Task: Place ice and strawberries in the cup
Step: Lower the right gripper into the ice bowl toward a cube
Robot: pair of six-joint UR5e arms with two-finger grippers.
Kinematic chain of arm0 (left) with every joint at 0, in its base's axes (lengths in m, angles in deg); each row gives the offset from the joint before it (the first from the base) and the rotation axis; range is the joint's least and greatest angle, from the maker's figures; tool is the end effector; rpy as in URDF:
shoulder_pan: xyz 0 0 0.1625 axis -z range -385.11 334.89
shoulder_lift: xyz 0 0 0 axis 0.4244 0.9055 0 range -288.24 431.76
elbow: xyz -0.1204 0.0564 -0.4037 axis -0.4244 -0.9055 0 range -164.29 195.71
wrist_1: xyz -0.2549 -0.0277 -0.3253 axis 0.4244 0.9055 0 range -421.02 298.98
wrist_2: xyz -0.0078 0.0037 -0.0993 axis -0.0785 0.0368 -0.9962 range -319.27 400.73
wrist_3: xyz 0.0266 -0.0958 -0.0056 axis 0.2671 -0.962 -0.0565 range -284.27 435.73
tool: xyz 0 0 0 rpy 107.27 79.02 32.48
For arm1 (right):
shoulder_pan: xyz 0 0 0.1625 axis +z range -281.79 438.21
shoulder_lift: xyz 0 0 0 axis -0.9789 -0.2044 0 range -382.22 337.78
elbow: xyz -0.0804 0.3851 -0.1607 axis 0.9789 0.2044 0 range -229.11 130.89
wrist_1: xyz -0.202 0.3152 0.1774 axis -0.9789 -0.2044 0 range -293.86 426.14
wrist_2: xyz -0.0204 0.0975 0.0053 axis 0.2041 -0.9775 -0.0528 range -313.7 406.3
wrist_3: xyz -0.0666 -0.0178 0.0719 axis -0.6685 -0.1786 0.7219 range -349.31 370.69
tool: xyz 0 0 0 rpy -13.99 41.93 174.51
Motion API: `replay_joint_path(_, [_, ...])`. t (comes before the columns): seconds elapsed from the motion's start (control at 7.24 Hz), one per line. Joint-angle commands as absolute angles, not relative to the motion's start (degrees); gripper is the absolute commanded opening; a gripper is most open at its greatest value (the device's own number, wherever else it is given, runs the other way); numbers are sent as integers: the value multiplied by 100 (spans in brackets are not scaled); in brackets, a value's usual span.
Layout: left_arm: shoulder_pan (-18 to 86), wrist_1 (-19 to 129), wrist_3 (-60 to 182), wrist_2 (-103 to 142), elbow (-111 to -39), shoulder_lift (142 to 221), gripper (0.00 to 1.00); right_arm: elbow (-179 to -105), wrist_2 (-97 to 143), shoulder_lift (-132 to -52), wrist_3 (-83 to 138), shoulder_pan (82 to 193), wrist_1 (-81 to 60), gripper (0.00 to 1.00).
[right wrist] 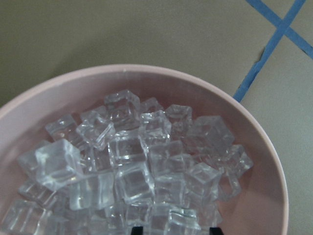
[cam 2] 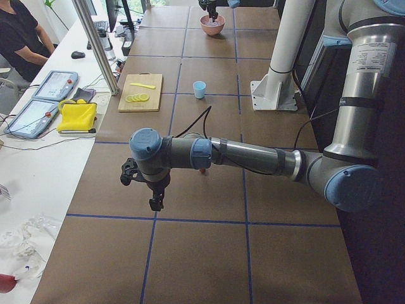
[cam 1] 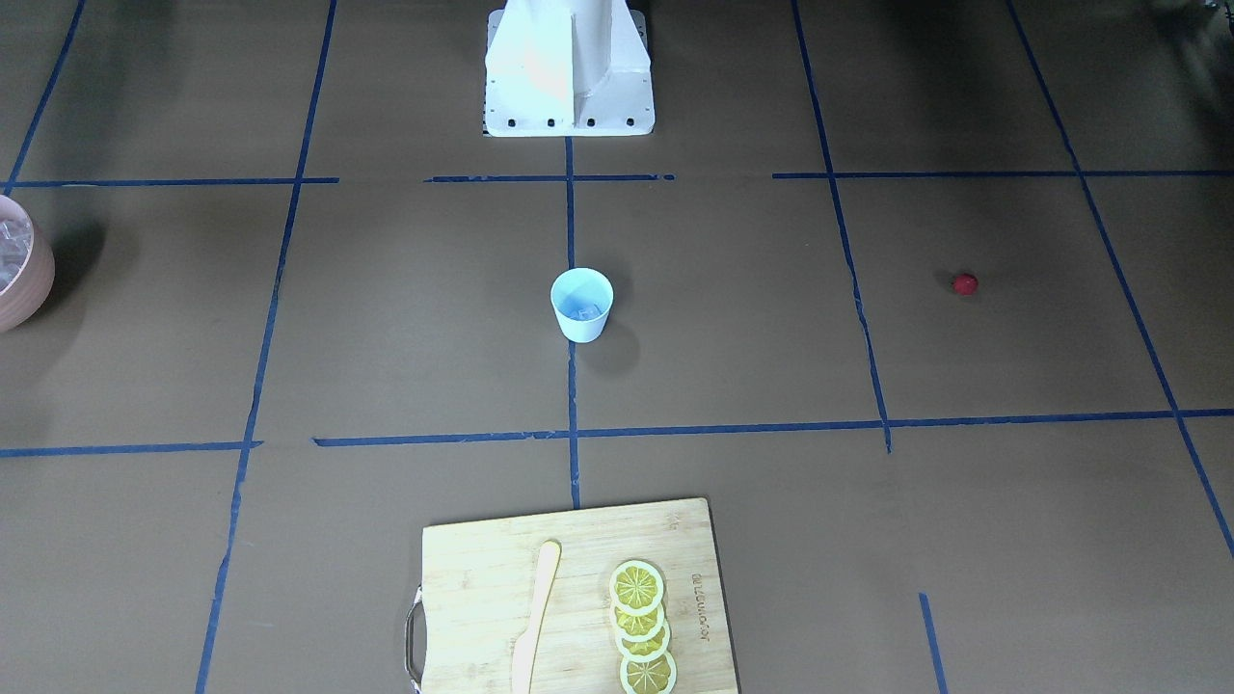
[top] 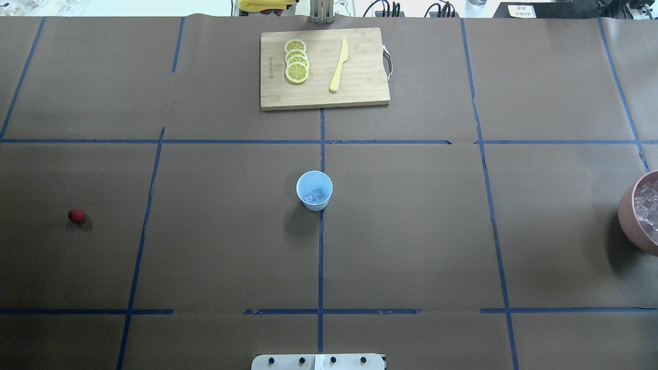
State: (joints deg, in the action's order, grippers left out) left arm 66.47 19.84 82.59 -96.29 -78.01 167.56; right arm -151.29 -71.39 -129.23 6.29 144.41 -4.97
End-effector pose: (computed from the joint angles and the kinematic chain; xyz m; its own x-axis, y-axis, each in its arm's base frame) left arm -0.0750 -0.5279 0.5877 0.6799 0.1056 -0.7256 -0.0539 0.9941 0.0941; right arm -0.0756 -0.3871 0.6633 0.7324 -0.5273 0.4307 0.4489 0.8496 0.2768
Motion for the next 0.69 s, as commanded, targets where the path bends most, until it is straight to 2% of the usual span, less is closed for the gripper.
replay_joint_path(0.0, [6647,1984,8259,-9629,-7807,16756,100,-15133,-7130,-12944,630,14448,-497,54])
replay_joint_path(0.14, [6647,1984,8259,-9629,-7807,16756,100,-15133,-7130,-12953,630,14448,-497,54])
replay_joint_path(0.28, [6647,1984,8259,-9629,-7807,16756,100,-15115,-7130,-12945,630,14448,-497,42])
replay_joint_path(0.41, [6647,1984,8259,-9629,-7841,16756,100,-15124,-7130,-12945,630,14456,-497,15])
replay_joint_path(0.55, [6647,1984,8259,-9637,-7833,16756,100,-15150,-7113,-12953,630,14474,-479,0])
